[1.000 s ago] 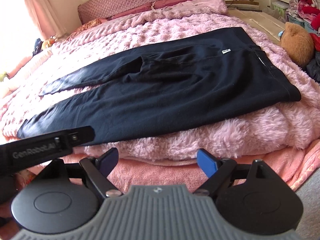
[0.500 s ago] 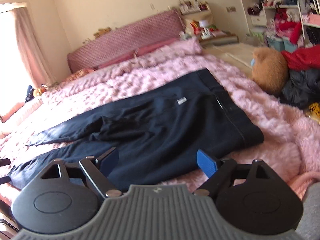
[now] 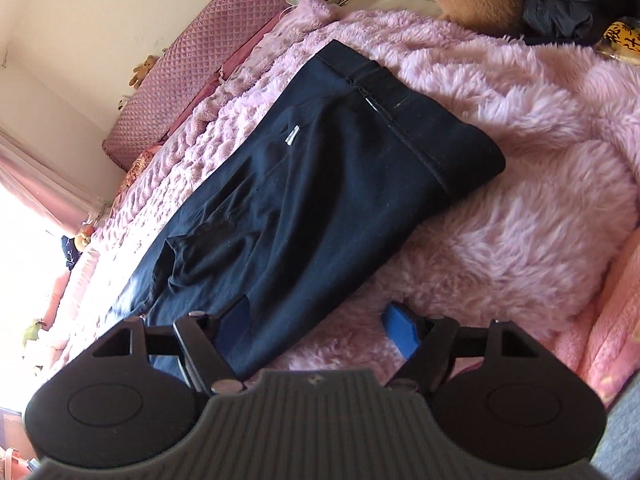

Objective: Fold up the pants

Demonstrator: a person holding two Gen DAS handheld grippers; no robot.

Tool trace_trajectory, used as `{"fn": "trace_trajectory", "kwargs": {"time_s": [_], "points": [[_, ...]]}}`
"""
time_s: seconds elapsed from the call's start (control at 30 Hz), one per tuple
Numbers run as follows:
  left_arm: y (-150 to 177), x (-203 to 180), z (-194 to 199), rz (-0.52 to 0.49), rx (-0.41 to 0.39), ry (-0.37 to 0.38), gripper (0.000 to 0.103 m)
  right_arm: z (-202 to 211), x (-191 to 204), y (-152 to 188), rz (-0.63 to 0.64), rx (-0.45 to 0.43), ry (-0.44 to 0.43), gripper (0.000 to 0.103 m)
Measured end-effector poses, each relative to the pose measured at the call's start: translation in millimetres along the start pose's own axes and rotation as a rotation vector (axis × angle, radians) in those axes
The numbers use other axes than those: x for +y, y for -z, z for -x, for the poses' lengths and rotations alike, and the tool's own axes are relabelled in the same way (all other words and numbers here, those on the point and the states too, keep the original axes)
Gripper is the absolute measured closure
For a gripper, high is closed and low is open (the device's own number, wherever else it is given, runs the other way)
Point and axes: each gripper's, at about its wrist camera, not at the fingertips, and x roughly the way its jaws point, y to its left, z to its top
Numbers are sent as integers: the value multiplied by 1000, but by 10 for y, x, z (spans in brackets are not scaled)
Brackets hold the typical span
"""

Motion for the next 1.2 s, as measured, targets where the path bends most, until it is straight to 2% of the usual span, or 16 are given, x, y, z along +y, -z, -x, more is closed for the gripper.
{"fn": "trace_trajectory", "kwargs": {"time_s": [0.07,0.1,0.17,0.23,0.33,0.43,0.5,0.57,0.7,0.77,0.83,0.87,0.97,1.03,1.1,1.2], "points": [[-104,57,-71,9,-34,-53,42,-68,-62,-64,-37,7,-5,32],[-152,86,-94,18,-41,-44,44,-91,-93,-82,-73,10,-6,32],[-242,136,-136,47,-39,13,62,-84,-144,-101,-134,-6,-27,32],[-331,207,-159,95,-34,61,73,-60,-153,-103,-142,-36,-46,40],[-439,293,-218,135,-31,108,74,24,-115,-82,-123,-113,-28,60],[-505,362,-328,155,-19,106,74,34,-67,-120,-84,-142,-40,65],[-542,449,-379,193,-23,100,71,5,-64,-161,-80,-140,-38,67],[-596,534,-407,215,-34,93,61,-25,-89,-195,-92,-139,-44,67],[-713,647,-394,235,-81,87,58,-66,-158,-204,-121,-134,-62,66],[-776,749,-420,284,-93,108,58,-68,-170,-173,-118,-135,-57,64],[-817,843,-452,336,-95,159,70,-71,-161,-158,-108,-138,-46,64],[-828,881,-452,354,-102,185,84,-72,-152,-149,-97,-139,-40,64],[-837,995,-406,420,-152,243,95,-83,-108,-136,-74,-145,-18,64],[-846,1088,-364,477,-180,287,96,-68,-83,-122,-66,-165,-17,62],[-891,1165,-307,486,-193,288,96,-47,-70,-118,-52,-181,-38,62],[-973,1203,-394,455,-115,256,94,-52,-99,-137,-66,-186,-90,62]]}}
